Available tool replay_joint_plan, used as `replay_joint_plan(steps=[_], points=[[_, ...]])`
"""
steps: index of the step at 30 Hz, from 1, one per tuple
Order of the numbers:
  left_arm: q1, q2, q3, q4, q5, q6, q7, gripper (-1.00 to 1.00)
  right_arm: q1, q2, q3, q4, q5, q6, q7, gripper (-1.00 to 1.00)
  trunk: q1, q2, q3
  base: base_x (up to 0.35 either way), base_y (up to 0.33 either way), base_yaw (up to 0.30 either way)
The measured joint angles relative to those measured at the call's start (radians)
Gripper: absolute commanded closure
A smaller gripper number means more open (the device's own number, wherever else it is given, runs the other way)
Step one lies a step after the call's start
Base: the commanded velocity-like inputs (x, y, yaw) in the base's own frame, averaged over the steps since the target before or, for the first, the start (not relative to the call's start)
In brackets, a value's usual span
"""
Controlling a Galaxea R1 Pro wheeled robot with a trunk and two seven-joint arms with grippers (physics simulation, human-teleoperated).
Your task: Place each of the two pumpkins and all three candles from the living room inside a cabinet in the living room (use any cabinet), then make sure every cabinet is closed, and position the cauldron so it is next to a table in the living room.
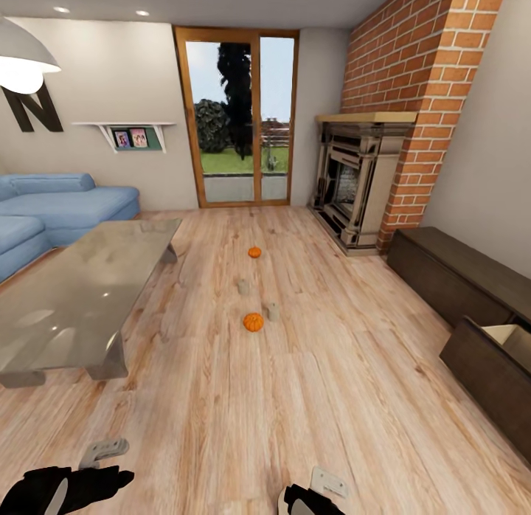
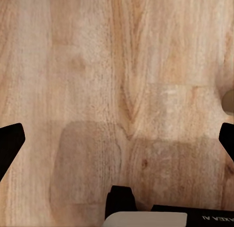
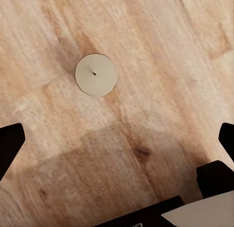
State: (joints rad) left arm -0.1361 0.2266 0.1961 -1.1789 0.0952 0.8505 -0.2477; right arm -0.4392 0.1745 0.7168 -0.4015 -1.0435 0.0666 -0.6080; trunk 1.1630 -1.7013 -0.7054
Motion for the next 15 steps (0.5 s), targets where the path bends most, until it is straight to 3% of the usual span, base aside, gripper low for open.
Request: replay_joint_plan(steps=[6, 10, 15], points=[[0.000, 0.000, 0.000, 0.000, 0.000, 0.001, 0.001, -1.00, 0.000, 0.000, 0.009, 0.000, 0.000, 0.000, 0.010, -1.00, 0.023, -0.042, -0.019, 0.000, 0.000, 0.000], [0.000, 0.000, 0.001, 0.000, 0.000, 0.003, 0.000, -1.00, 0.000, 0.000, 0.092, 0.000, -0.001, 0.000, 0.020, -1.00, 0.038, -0.070, -0.031, 0.000, 0.000, 0.000], [0.000, 0.000, 0.001, 0.000, 0.000, 0.004, 0.000, -1.00, 0.000, 0.000, 0.103, 0.000, 0.000, -0.001, 0.021, -1.00, 0.058, -0.105, -0.047, 0.000, 0.000, 0.000]])
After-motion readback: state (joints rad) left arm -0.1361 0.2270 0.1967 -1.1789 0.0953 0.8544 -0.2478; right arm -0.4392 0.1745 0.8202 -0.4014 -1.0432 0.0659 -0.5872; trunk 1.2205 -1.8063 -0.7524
